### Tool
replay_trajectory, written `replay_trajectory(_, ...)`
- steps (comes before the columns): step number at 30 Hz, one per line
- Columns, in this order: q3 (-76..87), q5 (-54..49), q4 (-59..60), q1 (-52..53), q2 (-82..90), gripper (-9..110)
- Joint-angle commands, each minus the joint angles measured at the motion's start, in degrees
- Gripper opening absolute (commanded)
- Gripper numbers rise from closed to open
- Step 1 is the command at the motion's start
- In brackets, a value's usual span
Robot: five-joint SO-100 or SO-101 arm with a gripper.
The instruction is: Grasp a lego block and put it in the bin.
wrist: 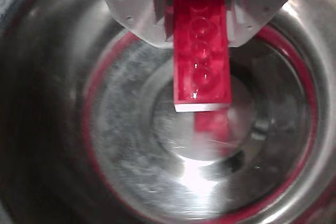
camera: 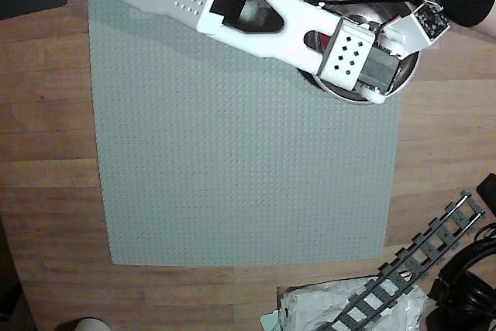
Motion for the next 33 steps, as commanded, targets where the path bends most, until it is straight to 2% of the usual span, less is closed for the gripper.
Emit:
replay_trajectory(1,-2.5,0.2,0.5,-1.0,0.5,8)
replay_trajectory(8,-4.7,0.2,1.9,-1.3,1.0,26)
replay_trajectory(12,-9.7,-0.9,3.1,0.4,1.0,26)
replay_trajectory(18,-28.6,-6.5,11.8,6.3,0.0,25)
replay_trajectory(21,-28.8,-8.6,12.7,9.8,4.3,21)
replay_trajectory(33,-22.5,-15.6,14.9,24.7,26.8,21)
